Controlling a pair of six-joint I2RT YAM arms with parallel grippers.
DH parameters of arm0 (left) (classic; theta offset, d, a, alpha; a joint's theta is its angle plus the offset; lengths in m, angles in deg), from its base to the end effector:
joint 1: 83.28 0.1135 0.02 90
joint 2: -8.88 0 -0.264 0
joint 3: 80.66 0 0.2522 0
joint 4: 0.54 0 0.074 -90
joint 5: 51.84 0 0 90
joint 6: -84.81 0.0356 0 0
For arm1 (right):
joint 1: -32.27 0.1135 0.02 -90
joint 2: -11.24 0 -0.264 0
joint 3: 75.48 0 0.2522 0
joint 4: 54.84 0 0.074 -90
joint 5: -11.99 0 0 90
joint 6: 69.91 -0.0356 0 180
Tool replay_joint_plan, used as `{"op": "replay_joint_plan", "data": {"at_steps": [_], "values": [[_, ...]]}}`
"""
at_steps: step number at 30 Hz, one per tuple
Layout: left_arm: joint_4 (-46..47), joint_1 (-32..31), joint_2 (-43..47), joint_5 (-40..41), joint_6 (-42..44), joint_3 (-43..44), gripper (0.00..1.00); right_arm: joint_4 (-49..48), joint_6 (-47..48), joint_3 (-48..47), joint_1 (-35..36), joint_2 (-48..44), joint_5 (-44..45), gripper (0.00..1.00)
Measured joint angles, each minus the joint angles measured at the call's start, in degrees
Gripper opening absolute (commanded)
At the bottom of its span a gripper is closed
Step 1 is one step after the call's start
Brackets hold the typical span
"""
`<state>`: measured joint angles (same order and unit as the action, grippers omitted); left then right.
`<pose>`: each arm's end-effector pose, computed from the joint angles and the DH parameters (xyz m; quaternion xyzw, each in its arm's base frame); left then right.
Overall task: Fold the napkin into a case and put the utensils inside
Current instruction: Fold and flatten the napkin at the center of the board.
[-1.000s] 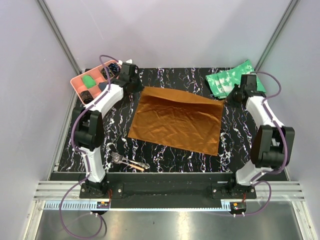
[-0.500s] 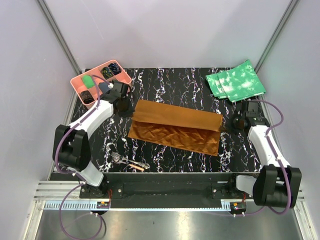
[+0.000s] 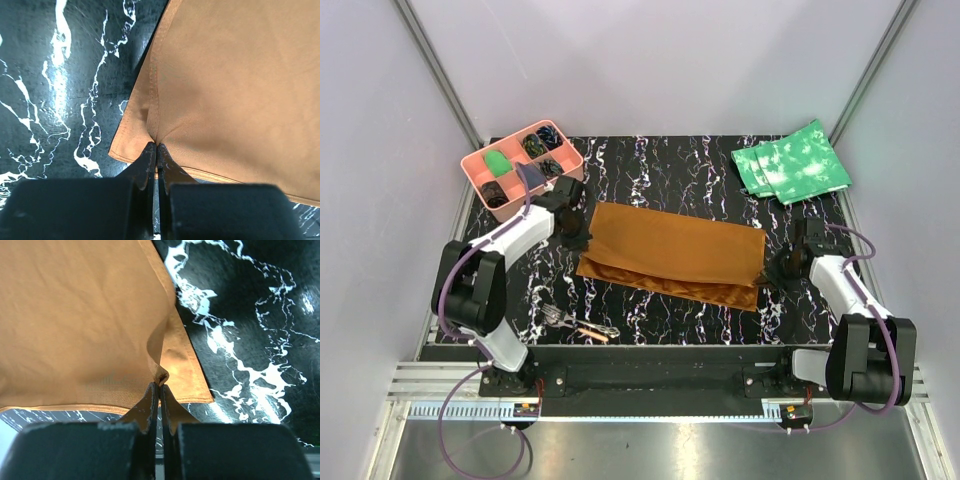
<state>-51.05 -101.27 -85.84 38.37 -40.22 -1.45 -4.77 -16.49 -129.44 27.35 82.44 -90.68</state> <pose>0.3132 -0.1016 0.2090 -0.1453 0.9673 -0.0911 0.1867 0.2176 -0.0109 0.1884 0.3249 0.9190 0.1574 0.1586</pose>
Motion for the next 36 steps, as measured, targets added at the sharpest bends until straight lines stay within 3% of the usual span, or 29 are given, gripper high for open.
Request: {"op": "replay_joint_plan", "data": {"at_steps": [17, 36], "values": [[-0.6, -1.1, -5.2, 3.5, -1.3, -2.1, 0.0, -0.6, -1.2, 2.9, 0.0, 2.3, 0.1, 0.02], [-1.1, -1.2, -5.3, 4.6, -1.3, -2.3, 0.0, -2.5, -2.2, 5.7, 0.0, 5.4, 0.0, 0.13]]}}
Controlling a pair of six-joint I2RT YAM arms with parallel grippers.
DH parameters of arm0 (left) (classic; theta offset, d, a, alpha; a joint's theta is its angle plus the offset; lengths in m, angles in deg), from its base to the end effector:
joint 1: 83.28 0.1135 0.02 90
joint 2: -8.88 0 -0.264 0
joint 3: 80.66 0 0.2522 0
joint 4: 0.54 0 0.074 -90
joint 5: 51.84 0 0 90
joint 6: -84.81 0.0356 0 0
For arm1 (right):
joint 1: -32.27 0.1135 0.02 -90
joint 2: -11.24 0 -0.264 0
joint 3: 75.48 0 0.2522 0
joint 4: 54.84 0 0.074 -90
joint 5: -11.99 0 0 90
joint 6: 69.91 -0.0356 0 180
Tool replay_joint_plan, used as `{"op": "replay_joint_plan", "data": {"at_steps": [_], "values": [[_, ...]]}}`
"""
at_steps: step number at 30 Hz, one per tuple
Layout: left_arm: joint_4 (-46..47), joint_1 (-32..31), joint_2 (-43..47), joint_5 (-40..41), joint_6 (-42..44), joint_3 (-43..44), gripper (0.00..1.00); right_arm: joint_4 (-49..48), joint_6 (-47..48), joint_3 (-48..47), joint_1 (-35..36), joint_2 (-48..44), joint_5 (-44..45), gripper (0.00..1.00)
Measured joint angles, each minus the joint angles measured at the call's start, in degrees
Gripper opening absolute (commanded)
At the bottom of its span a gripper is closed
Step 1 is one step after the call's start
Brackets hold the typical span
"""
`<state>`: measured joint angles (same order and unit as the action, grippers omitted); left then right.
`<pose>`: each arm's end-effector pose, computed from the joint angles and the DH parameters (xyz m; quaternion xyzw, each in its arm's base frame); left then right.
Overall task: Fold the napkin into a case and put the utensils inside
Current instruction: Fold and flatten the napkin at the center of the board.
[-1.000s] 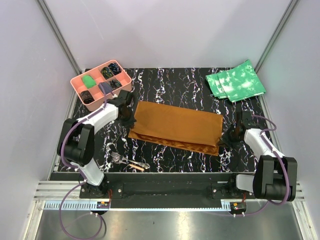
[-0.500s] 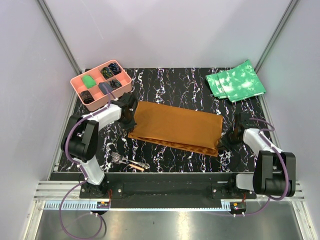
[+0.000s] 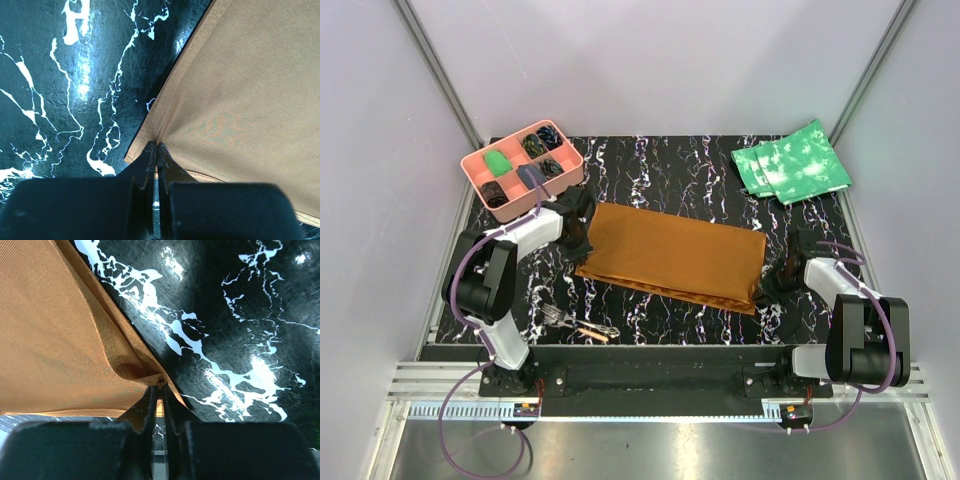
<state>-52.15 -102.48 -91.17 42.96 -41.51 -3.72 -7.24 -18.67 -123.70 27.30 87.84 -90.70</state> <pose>0.3097 -0.1047 0.1689 -0.1529 0.9784 -0.0251 0.1369 0.2069 -0.0101 0.1449 0.3549 0.9205 0.1402 0.0842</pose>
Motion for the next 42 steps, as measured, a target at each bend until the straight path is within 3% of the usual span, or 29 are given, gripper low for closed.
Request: {"op": "replay_joint_plan", "data": {"at_steps": [3, 6, 7, 10, 14, 20, 23, 28, 29, 32, 42], "values": [[0.0, 0.0, 0.0, 0.3, 0.0, 0.0, 0.0, -0.2, -0.1, 0.0, 0.0, 0.0, -0.1, 0.17], [0.0, 0.0, 0.0, 0.9, 0.0, 0.0, 0.21, -0.4, -0.1, 0.0, 0.0, 0.1, -0.5, 0.26], [0.0, 0.0, 0.0, 1.2, 0.2, 0.0, 0.38, -0.5, -0.1, 0.0, 0.0, 0.1, -0.6, 0.29], [0.1, 0.0, 0.8, 2.5, 0.5, -0.5, 0.55, -0.6, 0.1, 0.0, 0.0, -0.3, -1.2, 0.46], [-0.3, 0.0, 8.0, 4.4, 1.1, -3.5, 0.63, 0.7, 0.2, 0.0, 0.0, -5.6, -1.8, 0.71], [0.9, 0.0, 12.9, 1.9, 2.6, -2.7, 0.59, 1.1, 0.1, 0.1, 0.0, -17.7, -1.5, 0.75], [2.0, 0.0, 8.7, -0.1, 3.1, -2.4, 0.59, 1.2, 0.2, 0.0, 0.0, -15.9, -1.5, 0.73], [1.6, -0.3, 5.2, -0.6, 3.5, -3.8, 0.55, 2.6, 0.8, -0.1, 0.0, -10.3, -1.3, 0.6], [1.4, -0.4, 5.2, -0.6, 3.5, -3.8, 0.52, 2.9, 0.8, -0.1, 0.0, -9.9, -1.1, 0.53], [1.6, -0.7, 5.2, -0.6, 3.5, -4.0, 0.47, 3.7, 0.6, -0.1, 0.0, -9.5, -0.1, 0.48], [1.6, -2.1, 5.0, -0.5, 3.2, -4.1, 0.32, 5.0, -0.9, 0.1, 0.0, -9.5, 3.6, 0.48]]}}
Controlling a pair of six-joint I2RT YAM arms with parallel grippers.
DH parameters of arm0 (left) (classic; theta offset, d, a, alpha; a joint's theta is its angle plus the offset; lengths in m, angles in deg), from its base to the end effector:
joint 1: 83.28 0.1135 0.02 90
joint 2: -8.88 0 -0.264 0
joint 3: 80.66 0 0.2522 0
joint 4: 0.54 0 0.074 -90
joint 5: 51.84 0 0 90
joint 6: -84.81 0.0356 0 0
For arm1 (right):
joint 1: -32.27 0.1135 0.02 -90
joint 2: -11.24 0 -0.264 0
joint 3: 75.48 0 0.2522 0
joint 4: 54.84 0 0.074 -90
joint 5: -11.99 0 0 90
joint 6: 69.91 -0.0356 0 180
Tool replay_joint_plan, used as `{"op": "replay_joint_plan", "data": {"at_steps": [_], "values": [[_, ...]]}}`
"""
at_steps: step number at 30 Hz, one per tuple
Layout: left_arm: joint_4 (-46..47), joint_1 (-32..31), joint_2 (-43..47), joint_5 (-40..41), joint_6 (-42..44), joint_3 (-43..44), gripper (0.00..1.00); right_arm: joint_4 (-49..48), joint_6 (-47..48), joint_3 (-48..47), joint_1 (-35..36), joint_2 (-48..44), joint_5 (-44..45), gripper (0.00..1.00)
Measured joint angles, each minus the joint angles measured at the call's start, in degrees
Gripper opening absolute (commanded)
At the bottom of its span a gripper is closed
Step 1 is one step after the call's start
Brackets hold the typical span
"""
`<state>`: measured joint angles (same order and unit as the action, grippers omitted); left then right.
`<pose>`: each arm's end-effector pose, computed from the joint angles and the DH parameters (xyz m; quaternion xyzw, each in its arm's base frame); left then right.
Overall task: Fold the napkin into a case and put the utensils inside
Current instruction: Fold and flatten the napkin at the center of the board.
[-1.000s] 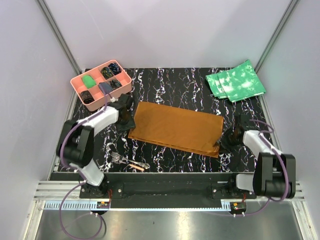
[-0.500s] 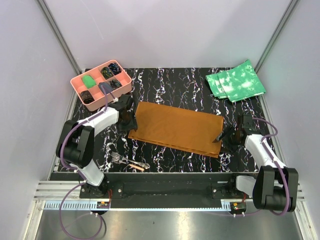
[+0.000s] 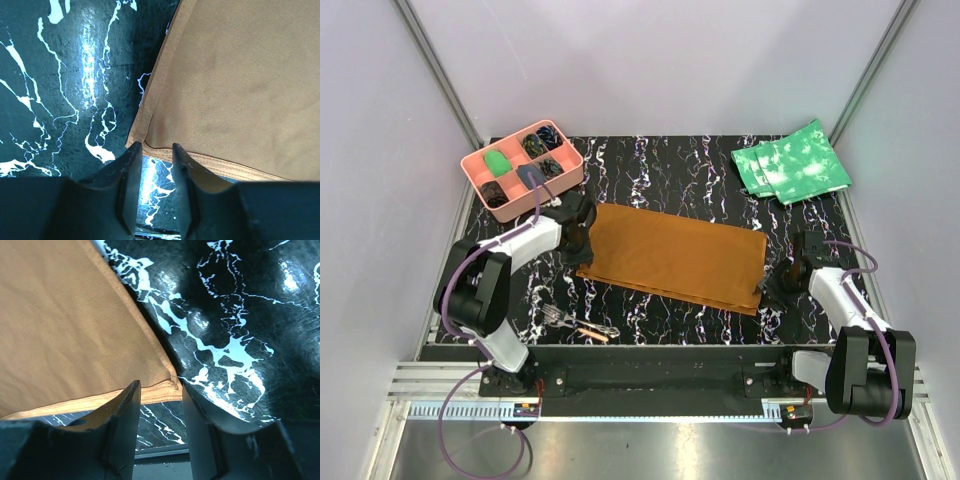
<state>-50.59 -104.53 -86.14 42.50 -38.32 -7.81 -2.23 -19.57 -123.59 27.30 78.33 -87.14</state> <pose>0.2900 -0.1099 0.1771 -0.1080 0.9814 -0.0373 0.1545 0.1900 -0.0108 0.1711 0.3618 0.9151 0.1225 0.1288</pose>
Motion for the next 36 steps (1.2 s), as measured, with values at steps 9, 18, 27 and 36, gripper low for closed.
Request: {"op": "replay_joint_plan", "data": {"at_steps": [9, 18, 27, 36], "values": [[0.0, -0.2, -1.5, 0.5, -0.2, 0.0, 0.3, -0.4, -0.5, 1.3, 0.0, 3.3, 0.8, 0.49], [0.0, -0.3, -2.8, 0.8, -0.4, 0.0, 0.16, -1.7, -0.5, 1.3, 0.0, 4.6, 0.9, 0.49], [0.0, -0.3, -2.5, 1.5, -1.0, 0.0, 0.0, -1.8, -0.5, 1.3, 0.0, 4.6, 0.9, 0.44], [0.0, -0.5, -1.8, 1.5, -1.0, 0.0, 0.0, -2.0, -0.5, 1.3, 0.0, 4.5, 0.6, 0.38]]}}
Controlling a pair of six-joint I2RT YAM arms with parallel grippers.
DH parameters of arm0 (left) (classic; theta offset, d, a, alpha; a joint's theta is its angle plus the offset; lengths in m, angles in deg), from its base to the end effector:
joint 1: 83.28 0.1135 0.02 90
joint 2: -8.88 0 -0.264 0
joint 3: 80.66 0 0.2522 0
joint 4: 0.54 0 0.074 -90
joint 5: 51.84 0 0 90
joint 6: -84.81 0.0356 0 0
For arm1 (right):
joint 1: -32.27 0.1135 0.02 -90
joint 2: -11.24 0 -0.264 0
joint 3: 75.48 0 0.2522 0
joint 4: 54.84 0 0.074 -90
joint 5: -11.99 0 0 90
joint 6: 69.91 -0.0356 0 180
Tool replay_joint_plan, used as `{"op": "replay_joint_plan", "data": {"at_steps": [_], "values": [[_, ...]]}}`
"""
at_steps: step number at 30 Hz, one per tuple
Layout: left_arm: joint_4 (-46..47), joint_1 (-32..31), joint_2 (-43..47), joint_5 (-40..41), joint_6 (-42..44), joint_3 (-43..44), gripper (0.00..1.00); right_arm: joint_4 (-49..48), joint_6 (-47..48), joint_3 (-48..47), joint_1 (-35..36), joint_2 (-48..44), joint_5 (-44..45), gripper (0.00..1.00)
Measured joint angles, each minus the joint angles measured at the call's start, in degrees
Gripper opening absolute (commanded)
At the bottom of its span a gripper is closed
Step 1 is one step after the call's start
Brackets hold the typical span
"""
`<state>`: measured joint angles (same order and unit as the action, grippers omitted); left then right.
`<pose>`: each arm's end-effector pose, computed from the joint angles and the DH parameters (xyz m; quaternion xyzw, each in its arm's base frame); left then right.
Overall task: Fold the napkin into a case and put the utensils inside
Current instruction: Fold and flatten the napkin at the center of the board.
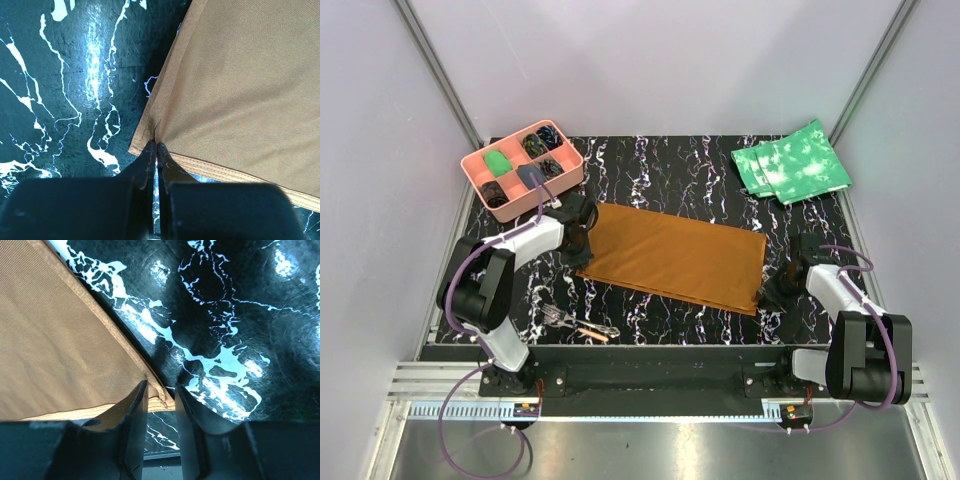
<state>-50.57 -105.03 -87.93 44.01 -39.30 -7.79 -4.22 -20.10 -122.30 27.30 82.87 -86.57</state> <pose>0.2912 -0.1123 0.1681 -0.1135 0.9824 -0.0206 0.1467 0.1929 -0.0115 0.1525 0.3711 0.9170 0.1088 0.0981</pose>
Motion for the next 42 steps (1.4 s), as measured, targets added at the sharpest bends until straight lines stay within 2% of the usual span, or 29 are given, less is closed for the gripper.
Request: {"op": "replay_joint_plan", "data": {"at_steps": [6, 13, 23, 32, 39, 40, 42], "values": [[0.0, -0.1, 0.0, 0.0, 0.0, 0.0, 0.0, 0.4, -0.5, 0.2, 0.0, -1.9, -1.3, 0.38], [0.0, -0.5, 0.0, 0.0, 0.0, 0.0, 0.0, 0.7, -1.0, 1.0, 0.1, -3.8, -3.1, 0.31], [0.0, -0.9, 0.0, 0.0, 0.0, 0.0, 0.0, 0.9, -0.6, 1.0, 0.4, -2.2, -3.0, 0.37], [0.0, -0.9, 0.0, 0.0, 0.0, 0.0, 0.0, 2.6, -0.2, 0.7, 0.9, -0.7, -3.0, 0.36], [0.0, -0.9, 0.0, 0.0, 0.0, 0.0, 0.0, 2.8, 0.2, 0.2, 0.9, 0.7, -2.9, 0.27], [0.0, -0.9, 0.0, 0.0, 0.0, 0.0, 0.0, 2.8, 0.2, 0.2, 0.9, 0.7, -2.9, 0.21], [0.0, -0.9, 0.0, 0.0, 0.0, 0.0, 0.0, 2.8, 0.3, 0.2, 0.9, 0.7, -2.9, 0.16]]}}
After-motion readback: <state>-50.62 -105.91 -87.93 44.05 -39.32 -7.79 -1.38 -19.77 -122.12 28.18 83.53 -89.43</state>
